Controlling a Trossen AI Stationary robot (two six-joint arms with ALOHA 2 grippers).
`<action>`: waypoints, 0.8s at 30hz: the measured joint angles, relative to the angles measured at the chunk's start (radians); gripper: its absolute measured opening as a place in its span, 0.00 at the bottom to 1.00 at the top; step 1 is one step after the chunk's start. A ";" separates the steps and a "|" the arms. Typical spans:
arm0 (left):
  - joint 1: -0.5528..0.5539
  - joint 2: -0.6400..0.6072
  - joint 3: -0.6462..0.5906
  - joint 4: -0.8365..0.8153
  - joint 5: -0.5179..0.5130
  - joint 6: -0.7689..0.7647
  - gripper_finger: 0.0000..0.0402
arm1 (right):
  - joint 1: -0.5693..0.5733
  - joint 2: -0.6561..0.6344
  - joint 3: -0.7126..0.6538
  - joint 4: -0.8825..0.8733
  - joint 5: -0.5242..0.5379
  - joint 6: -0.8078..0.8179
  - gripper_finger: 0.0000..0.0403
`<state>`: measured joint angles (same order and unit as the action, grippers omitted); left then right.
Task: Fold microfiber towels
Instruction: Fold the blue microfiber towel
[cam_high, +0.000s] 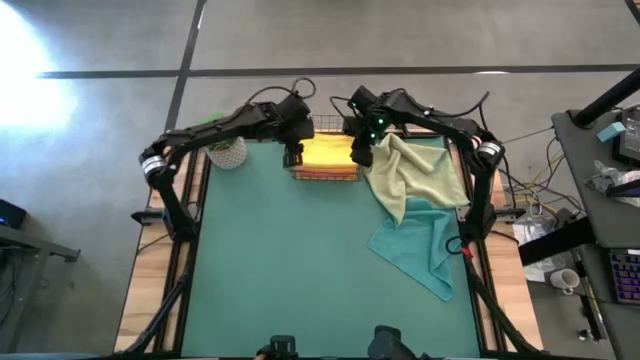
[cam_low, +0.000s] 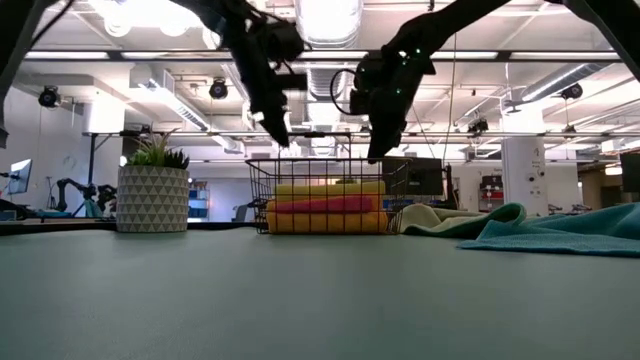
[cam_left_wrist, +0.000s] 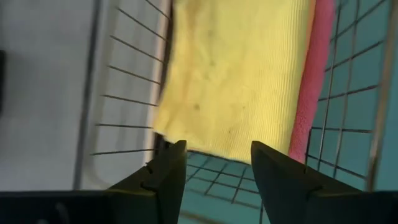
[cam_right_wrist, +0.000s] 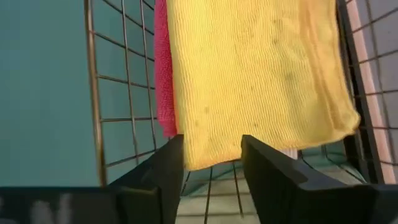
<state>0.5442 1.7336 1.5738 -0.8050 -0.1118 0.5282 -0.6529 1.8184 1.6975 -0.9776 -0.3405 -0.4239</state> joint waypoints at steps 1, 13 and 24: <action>0.000 -0.022 0.000 0.000 -0.002 0.000 0.41 | 0.000 0.000 0.015 -0.018 0.000 0.006 0.38; -0.004 -0.261 -0.081 -0.014 -0.003 -0.213 0.41 | -0.008 -0.063 0.176 -0.279 0.000 -0.045 0.34; -0.065 -0.394 -0.305 0.037 -0.005 -0.289 0.41 | 0.014 -0.372 -0.137 -0.224 0.000 0.252 0.29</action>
<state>0.4796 1.3401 1.2687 -0.7676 -0.1169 0.2396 -0.6386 1.4461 1.5606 -1.2012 -0.3404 -0.1716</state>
